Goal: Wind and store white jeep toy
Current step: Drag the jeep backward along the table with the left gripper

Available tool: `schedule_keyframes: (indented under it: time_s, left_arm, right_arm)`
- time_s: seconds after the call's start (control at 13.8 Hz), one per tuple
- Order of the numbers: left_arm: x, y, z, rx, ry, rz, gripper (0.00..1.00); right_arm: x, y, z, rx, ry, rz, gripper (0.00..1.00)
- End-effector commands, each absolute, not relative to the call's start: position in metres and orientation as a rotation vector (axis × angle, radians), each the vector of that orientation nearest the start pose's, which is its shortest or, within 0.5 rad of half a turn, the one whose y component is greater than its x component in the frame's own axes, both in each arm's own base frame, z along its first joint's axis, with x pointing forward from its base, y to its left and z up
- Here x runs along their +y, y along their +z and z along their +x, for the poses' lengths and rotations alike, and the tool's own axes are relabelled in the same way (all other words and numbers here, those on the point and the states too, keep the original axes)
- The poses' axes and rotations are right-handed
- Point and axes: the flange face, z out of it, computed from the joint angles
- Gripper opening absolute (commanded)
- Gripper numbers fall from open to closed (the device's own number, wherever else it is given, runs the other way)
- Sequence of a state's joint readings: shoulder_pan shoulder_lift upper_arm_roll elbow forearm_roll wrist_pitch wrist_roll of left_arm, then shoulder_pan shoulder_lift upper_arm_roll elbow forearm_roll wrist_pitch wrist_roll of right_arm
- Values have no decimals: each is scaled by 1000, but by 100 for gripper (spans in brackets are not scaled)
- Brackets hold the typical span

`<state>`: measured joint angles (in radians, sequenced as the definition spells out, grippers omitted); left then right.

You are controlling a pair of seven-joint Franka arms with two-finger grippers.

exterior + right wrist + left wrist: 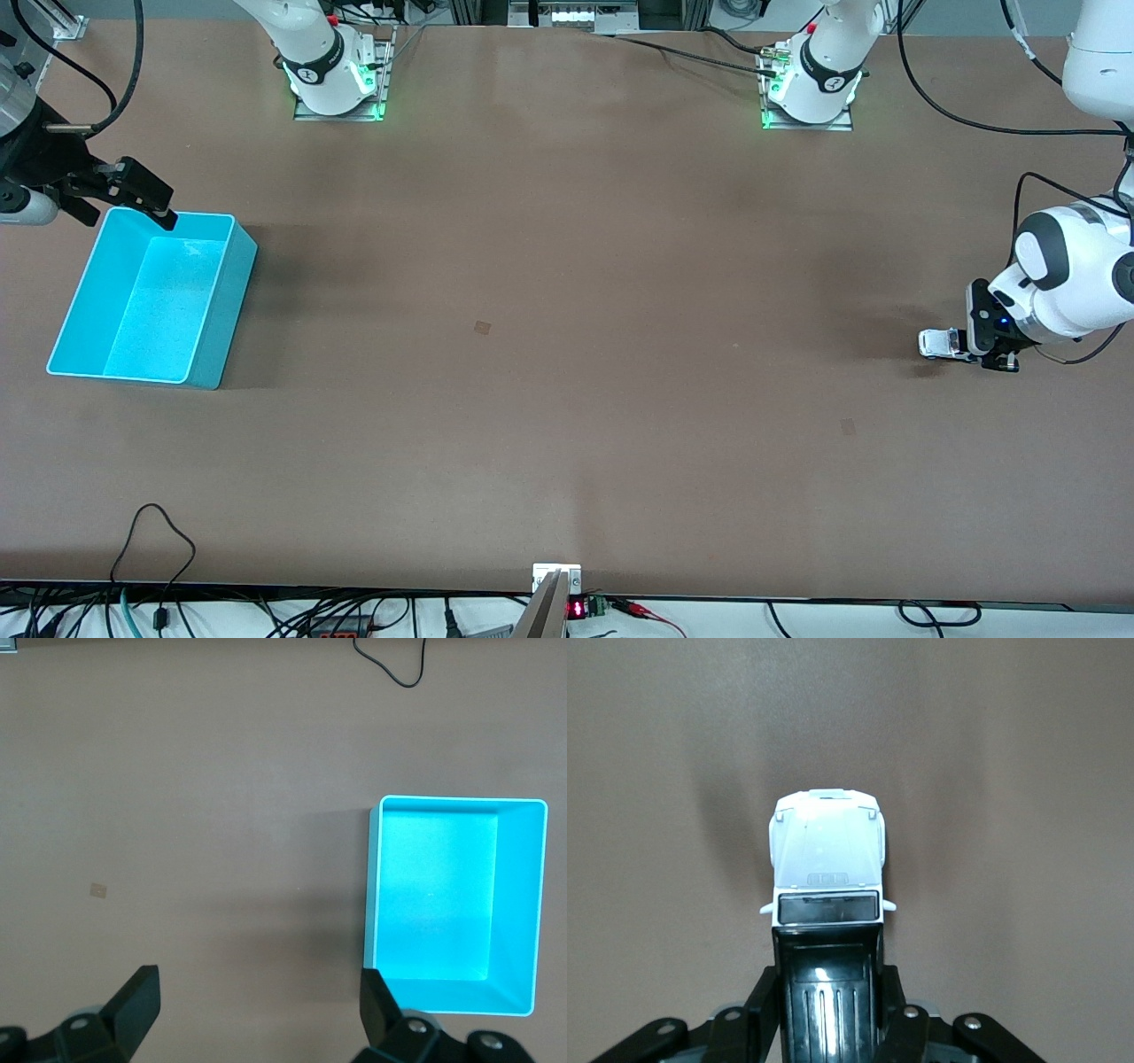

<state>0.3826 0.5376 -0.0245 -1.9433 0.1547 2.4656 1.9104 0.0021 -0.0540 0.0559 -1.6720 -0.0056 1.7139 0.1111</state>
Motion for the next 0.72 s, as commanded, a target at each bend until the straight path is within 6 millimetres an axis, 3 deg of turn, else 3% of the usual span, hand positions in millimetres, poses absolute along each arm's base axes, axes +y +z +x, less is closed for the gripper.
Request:
schedule_keyframes:
  time_s: [0.0,0.07,0.14,0.22,0.43,0.65]
  left_arm:
    - [221,162,580,2384,167,-2062,28]
    - [221,162,580,2382,166,-2065,39]
    - [218,165,583,2385,161,-2055,80]
    - [216,172,588,2388,164,-2057,100]
    - [208,194,604,2442,245,-2096,100]
    - [195,219,607,2420,328,-2184,100]
  right_arm:
    - [32,624,541,66,-154,-3147,100]
    - [32,623,541,63,-151,-3147,100]
    - [32,623,541,66,-151,-3147,100]
    - [32,624,541,66,-154,-3147,100]
    - [33,624,541,66,-154,-3147,100]
    - [33,624,541,66,-154,-3147,100]
